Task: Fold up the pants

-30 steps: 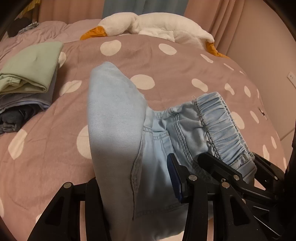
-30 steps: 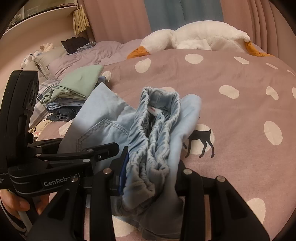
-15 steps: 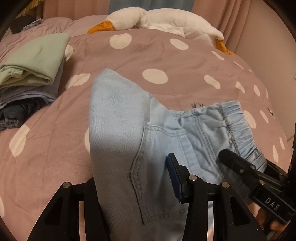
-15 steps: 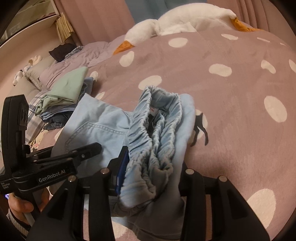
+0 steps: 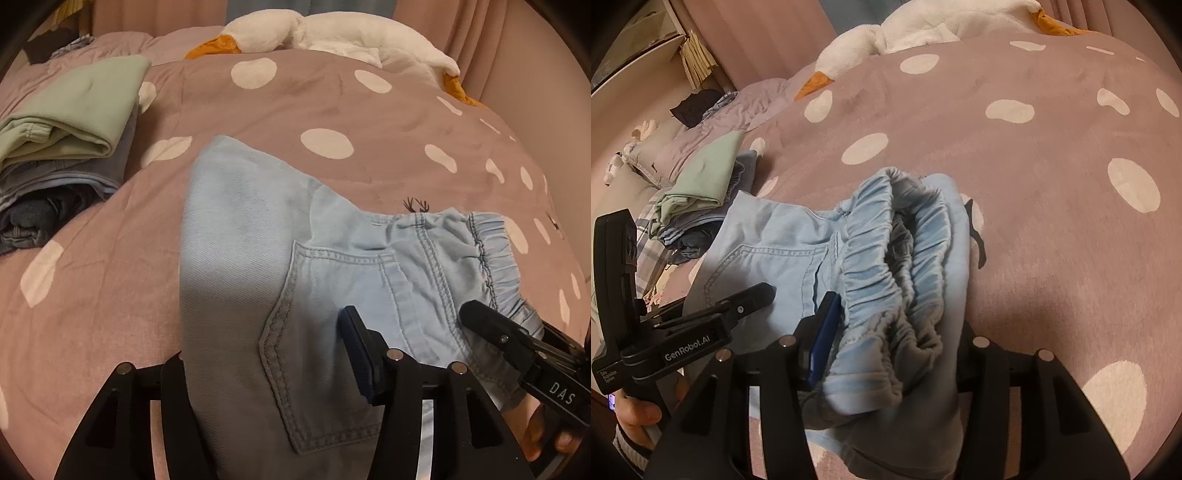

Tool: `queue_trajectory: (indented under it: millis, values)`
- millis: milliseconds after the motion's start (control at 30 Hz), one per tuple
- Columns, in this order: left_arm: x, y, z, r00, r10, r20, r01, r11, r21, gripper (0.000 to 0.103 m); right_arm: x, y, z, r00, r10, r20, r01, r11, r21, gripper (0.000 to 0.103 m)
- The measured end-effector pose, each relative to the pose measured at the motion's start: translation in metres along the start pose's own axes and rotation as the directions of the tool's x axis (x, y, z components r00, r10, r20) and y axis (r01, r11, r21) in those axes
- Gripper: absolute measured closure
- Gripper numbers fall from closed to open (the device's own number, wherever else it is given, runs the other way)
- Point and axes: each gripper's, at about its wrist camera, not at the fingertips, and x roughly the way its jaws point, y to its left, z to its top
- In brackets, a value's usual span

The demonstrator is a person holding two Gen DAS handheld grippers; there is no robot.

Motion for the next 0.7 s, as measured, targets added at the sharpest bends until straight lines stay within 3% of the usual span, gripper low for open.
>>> queue_trajectory:
  millis: [700]
  values:
    - [0.0011,0.0001,-0.0004,1.0,0.009,0.003,-0.009,1.0,0.009,0.046,0.0055,-0.0057,0.0002,1.0,-0.002,-0.018,0.002,1.0,0.009,0.048]
